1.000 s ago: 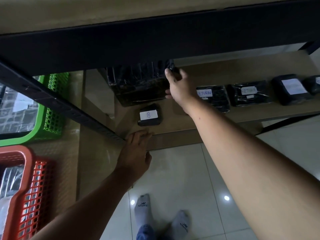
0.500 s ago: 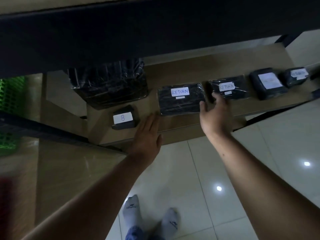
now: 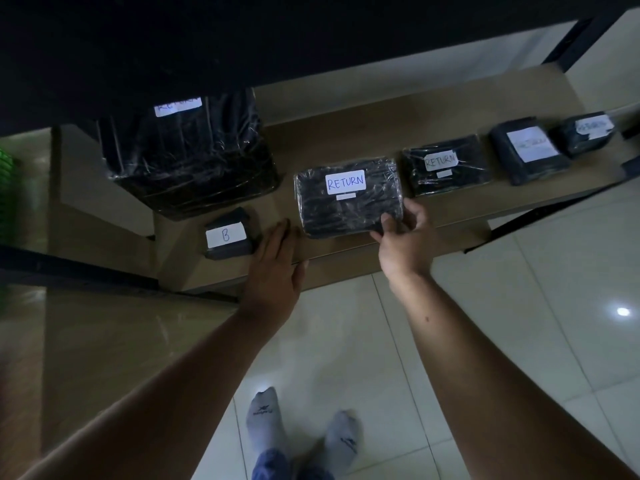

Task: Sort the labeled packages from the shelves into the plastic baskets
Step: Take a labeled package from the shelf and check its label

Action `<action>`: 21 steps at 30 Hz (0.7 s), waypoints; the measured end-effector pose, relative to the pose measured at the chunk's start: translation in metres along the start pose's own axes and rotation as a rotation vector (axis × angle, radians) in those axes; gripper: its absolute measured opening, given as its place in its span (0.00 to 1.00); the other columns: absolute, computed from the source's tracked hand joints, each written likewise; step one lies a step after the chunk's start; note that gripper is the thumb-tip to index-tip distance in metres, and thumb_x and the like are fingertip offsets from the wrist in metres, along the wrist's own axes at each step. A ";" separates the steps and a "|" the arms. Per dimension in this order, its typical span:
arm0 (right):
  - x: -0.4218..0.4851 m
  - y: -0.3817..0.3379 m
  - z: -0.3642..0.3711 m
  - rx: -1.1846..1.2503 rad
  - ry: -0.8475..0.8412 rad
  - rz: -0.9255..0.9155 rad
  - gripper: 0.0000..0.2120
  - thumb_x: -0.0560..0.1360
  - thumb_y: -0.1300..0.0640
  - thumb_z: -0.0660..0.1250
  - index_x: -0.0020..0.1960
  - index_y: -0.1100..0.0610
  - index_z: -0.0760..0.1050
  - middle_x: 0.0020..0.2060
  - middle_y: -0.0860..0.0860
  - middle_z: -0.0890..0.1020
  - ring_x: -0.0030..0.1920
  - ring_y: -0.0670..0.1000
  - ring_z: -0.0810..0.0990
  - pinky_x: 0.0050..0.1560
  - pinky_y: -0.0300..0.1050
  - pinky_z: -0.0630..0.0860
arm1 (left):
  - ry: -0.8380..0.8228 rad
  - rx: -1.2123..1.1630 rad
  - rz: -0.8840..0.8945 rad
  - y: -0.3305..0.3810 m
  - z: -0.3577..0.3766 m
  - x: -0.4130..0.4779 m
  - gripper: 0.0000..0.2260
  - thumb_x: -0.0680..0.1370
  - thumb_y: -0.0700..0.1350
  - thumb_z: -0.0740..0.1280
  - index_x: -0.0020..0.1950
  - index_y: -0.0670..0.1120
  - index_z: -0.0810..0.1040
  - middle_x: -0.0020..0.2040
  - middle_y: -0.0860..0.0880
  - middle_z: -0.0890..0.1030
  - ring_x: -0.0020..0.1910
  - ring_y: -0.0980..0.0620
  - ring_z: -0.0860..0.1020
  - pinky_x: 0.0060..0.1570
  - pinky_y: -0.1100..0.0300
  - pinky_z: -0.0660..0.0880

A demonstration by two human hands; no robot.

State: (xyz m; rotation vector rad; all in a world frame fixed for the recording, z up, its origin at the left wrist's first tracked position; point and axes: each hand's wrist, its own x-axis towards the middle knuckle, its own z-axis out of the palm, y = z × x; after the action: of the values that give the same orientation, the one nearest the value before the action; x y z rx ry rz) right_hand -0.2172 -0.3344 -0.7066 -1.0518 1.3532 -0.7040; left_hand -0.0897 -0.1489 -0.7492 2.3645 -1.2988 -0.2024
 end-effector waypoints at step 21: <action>-0.199 -0.080 -0.064 0.268 -0.054 0.254 0.11 0.81 0.72 0.66 0.56 0.59 0.70 0.57 0.62 0.81 0.53 0.61 0.83 0.35 0.41 0.84 | -0.146 -0.202 -0.315 0.079 -0.201 -0.130 0.20 0.75 0.39 0.70 0.66 0.53 0.81 0.61 0.53 0.80 0.60 0.51 0.80 0.58 0.53 0.81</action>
State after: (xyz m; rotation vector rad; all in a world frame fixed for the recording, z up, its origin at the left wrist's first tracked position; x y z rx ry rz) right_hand -0.2928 -0.2002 -0.5443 -0.6678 1.2772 -0.6404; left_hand -0.1562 -0.0175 -0.5446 2.3999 -0.9082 -0.5832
